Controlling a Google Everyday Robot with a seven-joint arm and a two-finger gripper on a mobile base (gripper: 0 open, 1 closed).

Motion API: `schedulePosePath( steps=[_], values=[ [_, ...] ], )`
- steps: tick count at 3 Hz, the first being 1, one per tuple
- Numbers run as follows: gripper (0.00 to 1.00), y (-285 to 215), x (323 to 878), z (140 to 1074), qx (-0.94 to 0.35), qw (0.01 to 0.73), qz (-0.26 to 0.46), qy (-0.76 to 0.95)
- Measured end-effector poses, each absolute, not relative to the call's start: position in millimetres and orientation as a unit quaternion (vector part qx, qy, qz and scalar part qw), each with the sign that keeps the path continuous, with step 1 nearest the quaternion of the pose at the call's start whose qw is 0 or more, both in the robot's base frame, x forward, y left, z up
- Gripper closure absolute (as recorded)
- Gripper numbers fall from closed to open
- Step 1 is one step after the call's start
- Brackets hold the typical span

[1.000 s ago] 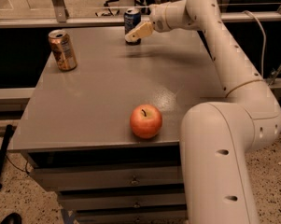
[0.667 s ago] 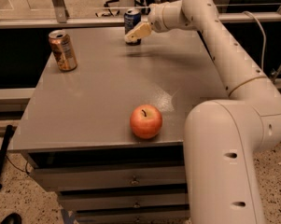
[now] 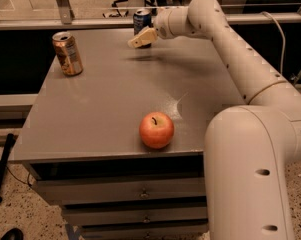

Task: Pick pepsi can

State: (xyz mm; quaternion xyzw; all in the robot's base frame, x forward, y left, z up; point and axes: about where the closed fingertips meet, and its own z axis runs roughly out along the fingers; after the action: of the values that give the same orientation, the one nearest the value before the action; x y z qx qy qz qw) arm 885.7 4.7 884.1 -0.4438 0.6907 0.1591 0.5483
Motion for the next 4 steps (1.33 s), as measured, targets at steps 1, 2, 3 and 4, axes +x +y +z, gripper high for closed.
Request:
schedulePosePath(
  steps=[1,2,3,4],
  values=[
    [0.18,11,888,880,-0.432,0.554,0.181,0.688],
    [0.41,11,891,882,-0.422,0.562,0.193,0.685],
    [0.64,2,891,884,-0.411,0.567,0.196,0.686],
    [0.87,-13,882,890,-0.399,0.573,0.209,0.684]
  ],
)
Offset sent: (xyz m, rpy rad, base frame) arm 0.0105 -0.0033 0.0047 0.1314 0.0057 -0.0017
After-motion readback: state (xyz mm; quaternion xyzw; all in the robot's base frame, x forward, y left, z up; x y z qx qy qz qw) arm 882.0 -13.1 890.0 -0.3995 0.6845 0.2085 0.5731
